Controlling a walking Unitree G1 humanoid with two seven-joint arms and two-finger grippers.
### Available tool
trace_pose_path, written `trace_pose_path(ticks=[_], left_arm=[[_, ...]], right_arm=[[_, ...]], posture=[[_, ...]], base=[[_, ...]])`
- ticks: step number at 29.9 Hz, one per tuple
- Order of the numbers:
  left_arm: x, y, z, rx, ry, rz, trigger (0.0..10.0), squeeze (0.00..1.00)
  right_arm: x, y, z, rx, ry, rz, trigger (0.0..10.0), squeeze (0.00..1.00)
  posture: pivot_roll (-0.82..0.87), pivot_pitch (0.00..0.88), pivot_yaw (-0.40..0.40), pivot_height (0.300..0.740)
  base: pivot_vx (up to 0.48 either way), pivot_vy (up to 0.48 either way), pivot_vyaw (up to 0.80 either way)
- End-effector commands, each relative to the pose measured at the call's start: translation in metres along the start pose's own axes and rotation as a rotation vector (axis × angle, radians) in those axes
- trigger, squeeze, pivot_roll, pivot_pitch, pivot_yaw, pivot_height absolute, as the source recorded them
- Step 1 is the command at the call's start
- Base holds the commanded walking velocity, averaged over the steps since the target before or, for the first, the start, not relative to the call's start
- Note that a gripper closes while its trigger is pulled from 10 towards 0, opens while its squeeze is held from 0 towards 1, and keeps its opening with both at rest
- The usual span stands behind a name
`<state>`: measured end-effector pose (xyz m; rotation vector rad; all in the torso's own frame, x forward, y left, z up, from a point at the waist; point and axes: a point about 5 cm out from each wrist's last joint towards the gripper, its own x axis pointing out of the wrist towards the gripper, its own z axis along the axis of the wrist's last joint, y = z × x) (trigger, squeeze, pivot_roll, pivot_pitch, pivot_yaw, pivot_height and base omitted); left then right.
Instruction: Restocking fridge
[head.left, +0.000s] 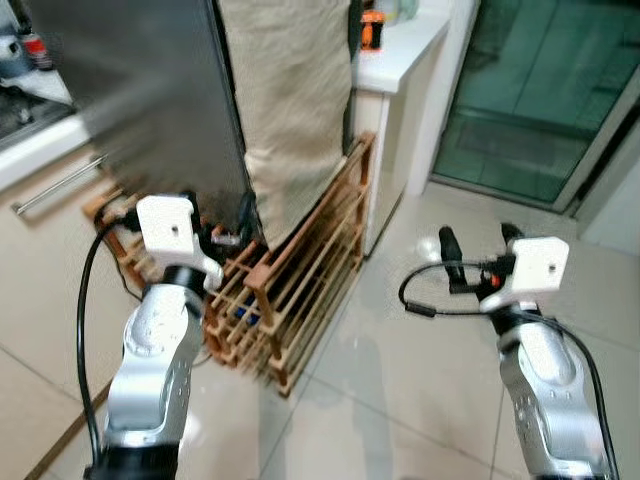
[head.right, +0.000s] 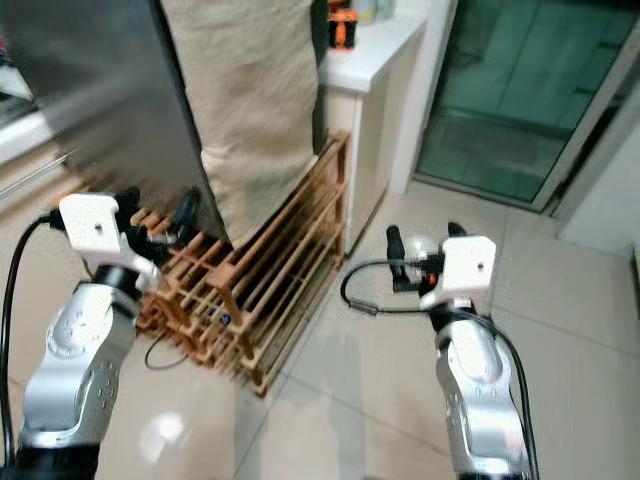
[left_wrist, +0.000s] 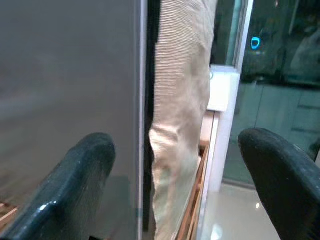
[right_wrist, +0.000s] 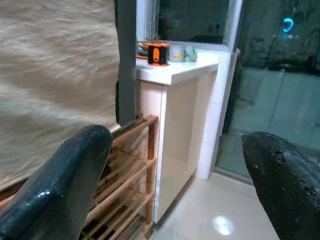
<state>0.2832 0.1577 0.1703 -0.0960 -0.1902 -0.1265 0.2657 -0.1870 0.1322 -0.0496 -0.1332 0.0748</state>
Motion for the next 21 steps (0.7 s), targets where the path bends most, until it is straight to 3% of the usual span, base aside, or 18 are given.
trace_pose_path(ticks=[1,7,13,18,21], left_arm=[[0.001,0.004,0.000,0.007,0.010,0.017,10.0,0.00],[0.006,0.001,0.003,-0.001,0.004,0.013,10.0,0.00],[0.013,0.003,0.008,0.010,-0.017,0.030,10.0,0.00],[0.027,0.004,0.021,0.000,-0.057,0.013,10.0,0.00],[0.038,-0.003,0.028,-0.005,-0.068,-0.028,10.0,0.00]], right_arm=[[0.004,0.003,0.002,0.010,-0.001,0.007,10.0,0.00],[0.006,0.003,0.001,0.019,-0.004,0.003,10.0,0.00],[0.008,0.004,0.001,0.017,-0.006,0.008,10.0,0.00],[0.008,0.008,0.001,0.021,-0.007,0.017,10.0,0.00],[0.010,0.010,0.001,0.025,-0.008,0.024,10.0,0.00]], posture=[[-0.12,0.000,0.036,0.740],[-0.12,0.000,0.037,0.740],[-0.13,0.000,0.041,0.740],[-0.12,0.000,0.040,0.740],[-0.13,0.000,0.039,0.740]], base=[[0.480,0.000,0.57],[0.480,0.000,0.00],[0.000,0.000,0.00],[0.000,0.000,0.00],[0.000,0.000,0.00]])
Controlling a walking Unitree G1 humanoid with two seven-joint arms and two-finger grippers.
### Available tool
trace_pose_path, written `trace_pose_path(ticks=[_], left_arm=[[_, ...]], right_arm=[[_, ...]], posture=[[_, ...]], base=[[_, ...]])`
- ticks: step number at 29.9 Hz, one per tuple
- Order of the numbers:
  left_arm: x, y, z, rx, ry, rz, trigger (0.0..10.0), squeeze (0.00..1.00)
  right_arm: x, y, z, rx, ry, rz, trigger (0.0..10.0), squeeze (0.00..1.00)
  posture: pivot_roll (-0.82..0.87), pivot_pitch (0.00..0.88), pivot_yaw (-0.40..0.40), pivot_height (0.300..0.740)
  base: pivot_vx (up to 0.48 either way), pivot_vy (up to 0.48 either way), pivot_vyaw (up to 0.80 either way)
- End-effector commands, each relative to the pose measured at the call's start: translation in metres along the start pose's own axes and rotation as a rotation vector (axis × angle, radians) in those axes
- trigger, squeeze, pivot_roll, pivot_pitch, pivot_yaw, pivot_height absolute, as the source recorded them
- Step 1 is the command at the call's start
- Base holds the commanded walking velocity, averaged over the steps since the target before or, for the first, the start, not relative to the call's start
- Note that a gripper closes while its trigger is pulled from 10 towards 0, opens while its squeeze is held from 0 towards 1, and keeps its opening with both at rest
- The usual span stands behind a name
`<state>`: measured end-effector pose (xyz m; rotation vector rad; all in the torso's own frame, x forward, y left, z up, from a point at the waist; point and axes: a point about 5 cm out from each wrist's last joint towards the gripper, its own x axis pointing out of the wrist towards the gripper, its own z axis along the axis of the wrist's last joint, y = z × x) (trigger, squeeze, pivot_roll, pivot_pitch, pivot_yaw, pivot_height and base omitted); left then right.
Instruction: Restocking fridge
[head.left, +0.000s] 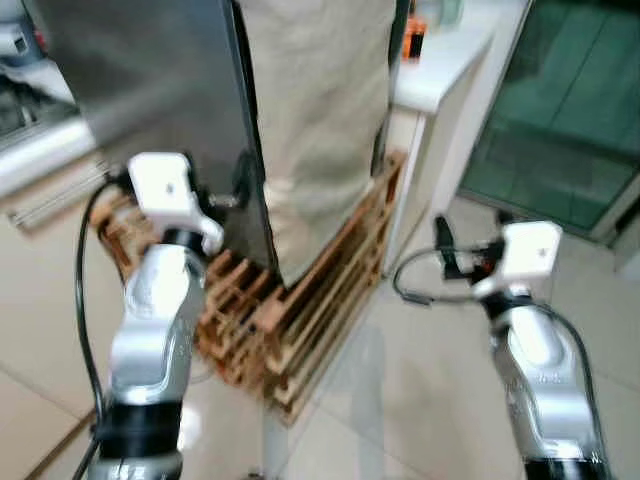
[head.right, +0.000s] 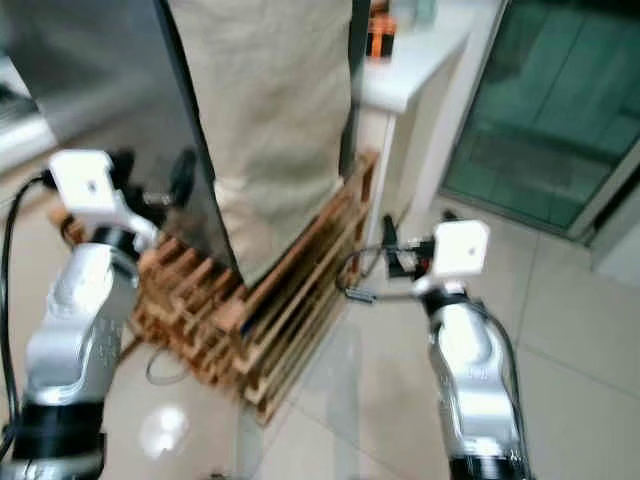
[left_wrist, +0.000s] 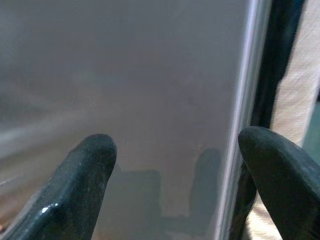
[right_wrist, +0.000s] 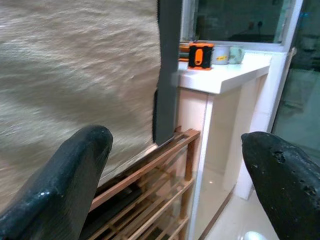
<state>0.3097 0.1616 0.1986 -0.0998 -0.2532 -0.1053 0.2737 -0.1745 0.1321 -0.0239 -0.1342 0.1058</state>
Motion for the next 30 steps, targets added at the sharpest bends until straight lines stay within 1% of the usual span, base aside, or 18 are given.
trace_pose_path(ticks=[1,2,3,5,7,9,10,11,12,15,16,19,24,27,29,30], left_arm=[[0.011,-0.011,0.004,-0.010,0.002,-0.063,10.0,0.00],[0.011,-0.011,0.004,-0.010,0.002,-0.063,10.0,0.00],[0.016,-0.018,0.005,-0.026,0.015,-0.092,10.0,0.00],[0.021,-0.025,0.005,-0.046,0.025,-0.121,10.0,0.00],[0.025,-0.034,0.003,-0.054,0.033,-0.159,10.0,0.00],[0.031,-0.043,-0.002,-0.048,0.062,-0.183,10.0,0.00],[0.031,-0.043,-0.002,-0.048,0.062,-0.183,10.0,0.00],[0.036,-0.044,-0.005,-0.042,0.077,-0.182,10.0,0.00],[0.041,-0.043,-0.009,-0.031,0.094,-0.160,10.0,0.00],[0.055,-0.036,-0.013,-0.032,0.124,-0.085,10.0,0.00],[0.061,-0.032,-0.014,-0.053,0.132,-0.055,10.0,0.00],[0.064,-0.036,-0.012,-0.071,0.127,-0.068,10.0,0.00],[0.061,-0.044,-0.012,-0.081,0.127,-0.105,10.0,0.00],[0.058,-0.042,-0.013,-0.080,0.119,-0.107,10.0,0.00],[0.052,-0.040,-0.015,-0.075,0.126,-0.108,10.0,0.00],[0.052,-0.040,-0.015,-0.075,0.126,-0.108,10.0,0.00]], right_arm=[[0.001,-0.002,0.001,-0.003,-0.005,-0.006,10.0,0.00],[0.001,-0.002,0.001,-0.003,-0.005,-0.006,10.0,0.00],[0.002,-0.002,0.001,-0.002,-0.005,-0.007,10.0,0.00],[0.003,-0.002,0.001,-0.001,-0.005,-0.009,10.0,0.00],[0.003,-0.002,0.000,0.002,-0.003,-0.013,10.0,0.00],[0.004,-0.002,0.000,0.001,-0.003,-0.016,10.0,0.00],[0.004,-0.002,0.000,0.001,-0.003,-0.016,10.0,0.00],[0.004,-0.002,0.001,0.001,-0.004,-0.017,10.0,0.00],[0.004,-0.002,0.000,0.001,-0.003,-0.018,10.0,0.00],[0.003,-0.001,0.000,0.000,-0.001,-0.019,10.0,0.00],[0.002,-0.001,-0.001,-0.002,0.000,-0.021,10.0,0.00],[0.001,-0.003,-0.001,-0.005,0.001,-0.028,10.0,0.00],[-0.001,-0.005,-0.001,-0.008,0.004,-0.034,10.0,0.00],[-0.002,-0.005,-0.002,-0.010,0.007,-0.035,10.0,0.00],[-0.003,-0.006,-0.002,-0.011,0.011,-0.035,10.0,0.00],[-0.003,-0.006,-0.002,-0.011,0.011,-0.035,10.0,0.00]], posture=[[-0.13,0.000,0.040,0.740],[-0.13,0.000,0.040,0.740],[-0.13,0.000,0.039,0.740],[-0.13,0.000,0.039,0.740],[-0.14,0.000,0.041,0.740],[-0.14,0.000,0.043,0.740],[-0.14,0.000,0.043,0.740],[-0.14,0.000,0.043,0.740],[-0.15,0.000,0.043,0.740],[-0.16,0.000,0.048,0.740],[-0.17,0.000,0.052,0.740],[-0.17,0.000,0.054,0.740],[-0.18,0.000,0.057,0.740],[-0.18,0.000,0.057,0.740],[-0.18,0.000,0.054,0.740],[-0.18,0.000,0.054,0.740]], base=[[0.000,0.000,0.00],[0.000,0.000,0.00],[0.000,0.000,0.00],[0.000,0.000,0.00],[0.000,0.000,0.00],[0.000,0.000,0.00],[0.000,0.000,0.00],[0.000,0.000,0.00],[0.000,0.000,0.00],[0.000,0.000,0.00],[0.000,0.000,0.00],[0.000,0.000,0.00],[0.000,0.000,0.00],[0.000,0.000,0.00],[0.000,0.000,0.00],[0.000,0.000,0.00]])
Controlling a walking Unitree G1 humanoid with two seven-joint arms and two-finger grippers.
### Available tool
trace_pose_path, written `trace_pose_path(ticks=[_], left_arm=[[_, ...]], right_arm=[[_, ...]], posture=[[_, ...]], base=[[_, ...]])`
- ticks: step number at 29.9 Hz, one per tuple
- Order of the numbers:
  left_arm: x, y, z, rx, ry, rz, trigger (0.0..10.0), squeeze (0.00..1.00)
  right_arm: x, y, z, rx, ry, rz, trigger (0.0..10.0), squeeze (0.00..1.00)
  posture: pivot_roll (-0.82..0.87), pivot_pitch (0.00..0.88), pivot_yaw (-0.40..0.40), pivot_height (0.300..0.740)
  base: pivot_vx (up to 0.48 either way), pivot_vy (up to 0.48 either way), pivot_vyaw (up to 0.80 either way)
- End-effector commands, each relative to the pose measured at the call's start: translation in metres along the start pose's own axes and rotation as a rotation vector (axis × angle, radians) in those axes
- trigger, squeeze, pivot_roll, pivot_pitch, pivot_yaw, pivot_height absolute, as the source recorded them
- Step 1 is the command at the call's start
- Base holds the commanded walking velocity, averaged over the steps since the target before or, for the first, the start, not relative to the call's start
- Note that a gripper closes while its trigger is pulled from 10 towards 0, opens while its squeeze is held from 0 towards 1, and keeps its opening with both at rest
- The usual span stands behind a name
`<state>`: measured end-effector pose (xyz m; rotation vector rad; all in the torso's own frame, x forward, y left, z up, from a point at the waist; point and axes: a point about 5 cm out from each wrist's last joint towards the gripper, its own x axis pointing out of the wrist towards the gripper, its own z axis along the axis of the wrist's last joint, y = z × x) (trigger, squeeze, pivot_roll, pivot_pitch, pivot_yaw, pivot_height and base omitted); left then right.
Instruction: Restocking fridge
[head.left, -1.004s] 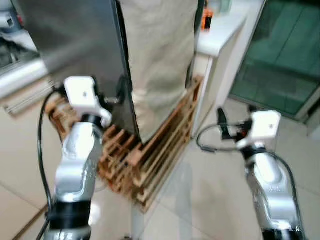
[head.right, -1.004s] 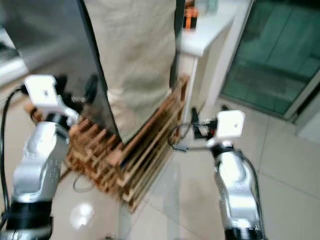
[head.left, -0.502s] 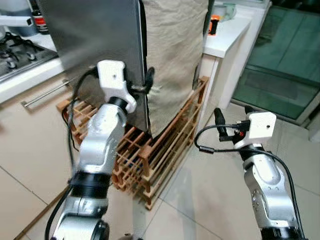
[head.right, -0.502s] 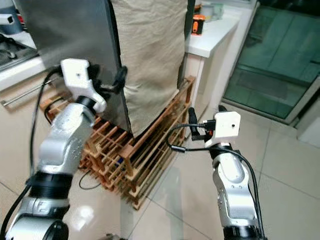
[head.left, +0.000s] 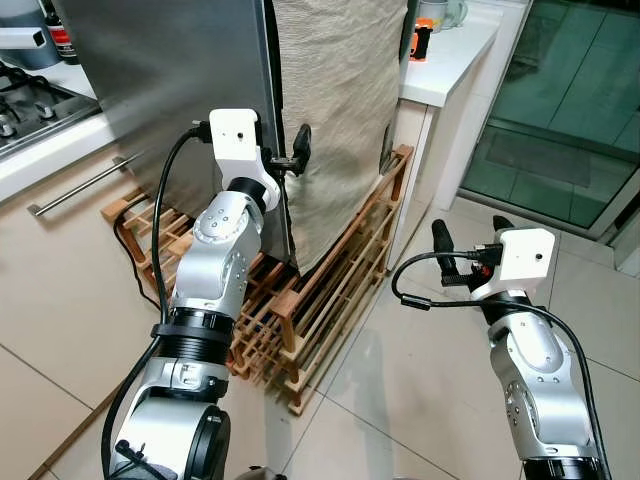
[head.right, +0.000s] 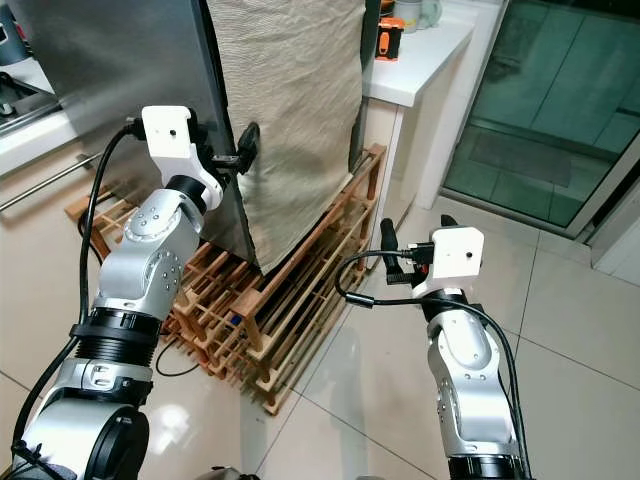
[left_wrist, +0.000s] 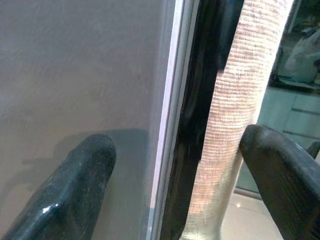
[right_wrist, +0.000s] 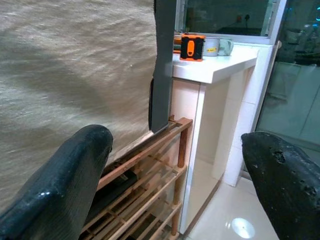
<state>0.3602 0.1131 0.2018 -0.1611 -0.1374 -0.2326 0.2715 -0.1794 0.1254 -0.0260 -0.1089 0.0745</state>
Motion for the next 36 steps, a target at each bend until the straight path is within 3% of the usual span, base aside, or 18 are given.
trace_pose_path(ticks=[1,8,22,36], left_arm=[[-0.007,0.003,-0.004,0.012,0.020,0.001,10.0,0.00],[-0.016,0.002,-0.005,0.025,0.029,-0.023,10.0,0.00],[-0.016,-0.014,0.000,-0.034,0.028,-0.167,10.0,0.00],[-0.013,-0.022,-0.005,-0.047,0.054,-0.211,10.0,0.00]], right_arm=[[0.001,-0.001,0.004,-0.009,-0.012,-0.003,10.0,0.00],[0.003,0.000,0.001,-0.013,-0.002,0.011,10.0,0.00],[0.005,0.002,-0.003,-0.015,0.005,0.025,10.0,0.00],[0.004,0.000,-0.007,-0.021,0.015,0.025,10.0,0.00]], posture=[[-0.17,0.000,0.052,0.740],[-0.16,0.000,0.045,0.740],[-0.16,0.000,0.047,0.740],[-0.17,0.000,0.051,0.740]], base=[[0.000,0.000,0.00],[0.000,0.000,0.00],[0.000,0.000,0.00],[0.000,0.000,0.00]])
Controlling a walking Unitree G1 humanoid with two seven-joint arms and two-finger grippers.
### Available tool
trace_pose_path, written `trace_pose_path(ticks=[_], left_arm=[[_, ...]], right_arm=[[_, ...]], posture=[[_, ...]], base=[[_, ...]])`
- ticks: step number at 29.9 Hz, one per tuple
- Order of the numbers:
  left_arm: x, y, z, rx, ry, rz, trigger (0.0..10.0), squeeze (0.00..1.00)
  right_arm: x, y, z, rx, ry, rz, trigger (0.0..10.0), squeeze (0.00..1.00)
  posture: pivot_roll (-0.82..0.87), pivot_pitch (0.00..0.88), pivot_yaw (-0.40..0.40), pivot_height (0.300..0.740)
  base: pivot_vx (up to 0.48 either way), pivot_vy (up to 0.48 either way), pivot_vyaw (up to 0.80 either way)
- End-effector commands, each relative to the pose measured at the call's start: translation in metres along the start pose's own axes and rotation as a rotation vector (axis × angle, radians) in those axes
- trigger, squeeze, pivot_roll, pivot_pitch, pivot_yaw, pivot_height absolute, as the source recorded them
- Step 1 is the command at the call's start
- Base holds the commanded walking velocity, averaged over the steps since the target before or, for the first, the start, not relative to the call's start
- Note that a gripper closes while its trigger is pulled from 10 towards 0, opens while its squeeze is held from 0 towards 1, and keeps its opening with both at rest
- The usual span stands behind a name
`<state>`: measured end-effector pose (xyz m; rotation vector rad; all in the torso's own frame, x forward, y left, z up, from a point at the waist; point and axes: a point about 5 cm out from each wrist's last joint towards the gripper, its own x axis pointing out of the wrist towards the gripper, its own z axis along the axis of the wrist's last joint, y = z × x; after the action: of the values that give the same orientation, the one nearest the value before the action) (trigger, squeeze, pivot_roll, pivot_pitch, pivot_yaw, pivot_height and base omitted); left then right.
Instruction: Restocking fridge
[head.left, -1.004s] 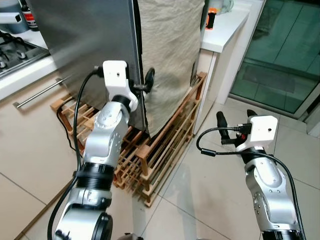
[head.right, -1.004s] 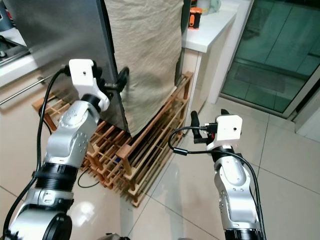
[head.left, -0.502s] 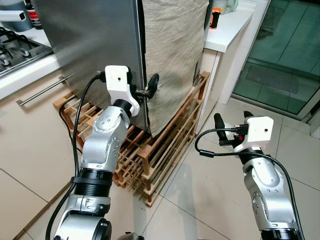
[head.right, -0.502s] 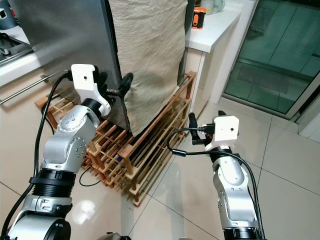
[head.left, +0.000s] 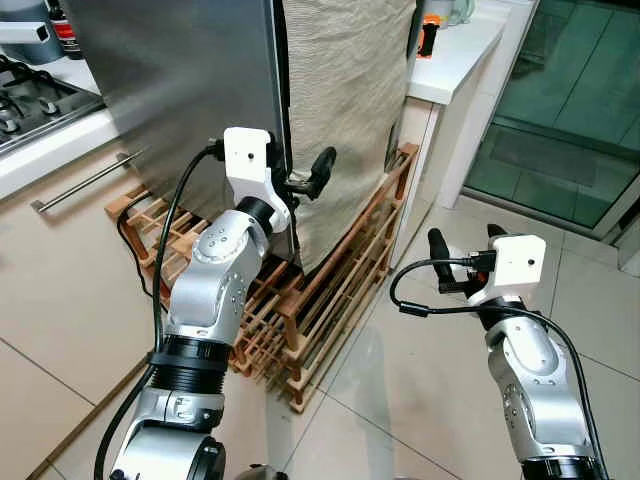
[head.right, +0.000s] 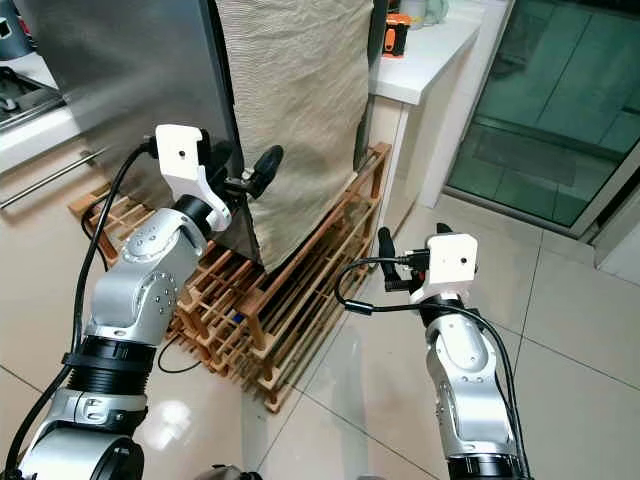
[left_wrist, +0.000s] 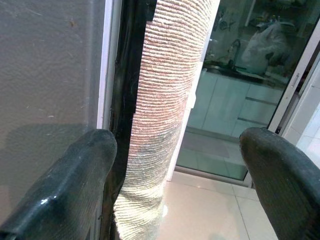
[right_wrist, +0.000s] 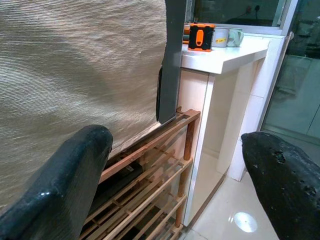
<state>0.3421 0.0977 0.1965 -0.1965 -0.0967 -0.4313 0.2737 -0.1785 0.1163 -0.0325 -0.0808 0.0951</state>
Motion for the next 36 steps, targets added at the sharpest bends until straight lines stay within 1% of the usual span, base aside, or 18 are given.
trace_pose_path(ticks=[1,7,10,12,15,17,19,22,23,24,26,30,31,33,34,36], left_arm=[[0.002,-0.003,0.000,0.007,0.007,-0.017,10.0,0.00],[0.006,-0.003,-0.004,-0.011,0.013,0.001,10.0,0.00],[0.011,-0.002,-0.011,-0.061,0.037,0.037,10.0,0.00],[0.011,-0.002,-0.011,-0.061,0.037,0.037,10.0,0.00],[0.015,0.002,-0.013,-0.113,0.049,0.078,10.0,0.00],[0.017,0.002,-0.013,-0.129,0.047,0.077,10.0,0.00],[0.021,-0.004,-0.010,-0.093,0.027,0.035,10.0,0.00],[0.025,-0.011,-0.006,-0.077,0.007,-0.011,10.0,0.00],[0.025,-0.011,-0.006,-0.077,0.007,-0.011,10.0,0.00],[0.027,-0.017,-0.002,-0.063,-0.008,-0.049,10.0,0.00],[0.030,-0.022,0.000,-0.044,-0.018,-0.078,10.0,0.00],[0.035,-0.025,0.001,-0.035,-0.019,-0.087,10.0,0.00],[0.039,-0.027,0.000,-0.035,-0.017,-0.095,10.0,0.00],[0.047,-0.037,-0.003,-0.036,-0.008,-0.134,10.0,0.00],[0.047,-0.037,-0.003,-0.036,-0.008,-0.134,10.0,0.00],[0.056,-0.056,-0.005,-0.057,0.005,-0.218,10.0,0.00]], right_arm=[[0.002,-0.001,0.002,-0.018,-0.012,0.005,10.0,0.00],[0.002,-0.002,0.002,-0.019,-0.009,0.006,10.0,0.00],[0.002,-0.001,0.001,-0.020,-0.010,0.009,10.0,0.00],[0.002,-0.001,0.001,-0.020,-0.010,0.009,10.0,0.00],[0.002,-0.001,0.001,-0.021,-0.010,0.006,10.0,0.00],[0.001,-0.002,0.001,-0.022,-0.009,0.003,10.0,0.00],[0.001,-0.002,0.001,-0.022,-0.008,0.002,10.0,0.00],[0.001,-0.002,0.001,-0.022,-0.009,0.002,10.0,0.00],[0.001,-0.002,0.001,-0.022,-0.009,0.002,10.0,0.00],[0.001,-0.003,0.001,-0.023,-0.010,0.001,10.0,0.00],[0.001,-0.003,0.001,-0.023,-0.011,-0.001,10.0,0.00],[0.001,-0.003,0.002,-0.022,-0.012,-0.001,10.0,0.00],[0.001,-0.002,0.002,-0.021,-0.013,0.000,10.0,0.00],[0.001,0.000,0.002,-0.019,-0.013,0.005,10.0,0.00],[0.001,0.000,0.002,-0.019,-0.013,0.005,10.0,0.00],[0.000,0.002,0.002,-0.019,-0.010,0.018,10.0,0.00]], posture=[[-0.17,0.000,0.051,0.740],[-0.17,0.000,0.047,0.740],[-0.17,0.000,0.048,0.740],[-0.17,0.000,0.048,0.740],[-0.18,0.000,0.051,0.740],[-0.18,0.000,0.052,0.740],[-0.18,0.000,0.051,0.740],[-0.18,0.000,0.051,0.740],[-0.18,0.000,0.051,0.740],[-0.18,0.000,0.053,0.740],[-0.19,0.000,0.054,0.740],[-0.19,0.000,0.054,0.740],[-0.19,0.000,0.054,0.740],[-0.21,0.000,0.062,0.740],[-0.21,0.000,0.062,0.740],[-0.22,0.000,0.069,0.740]], base=[[0.000,0.000,0.00],[0.000,0.000,0.00],[0.000,0.000,0.00],[0.000,0.000,0.00],[0.000,0.000,0.00],[0.000,0.000,0.00],[0.000,0.000,0.00],[0.000,0.000,0.00],[0.000,0.000,0.00],[0.000,0.000,0.00],[0.000,0.000,0.00],[0.000,0.000,0.00],[0.000,0.000,0.00],[0.000,0.000,0.00],[0.000,0.000,0.00],[0.000,0.000,0.00]])
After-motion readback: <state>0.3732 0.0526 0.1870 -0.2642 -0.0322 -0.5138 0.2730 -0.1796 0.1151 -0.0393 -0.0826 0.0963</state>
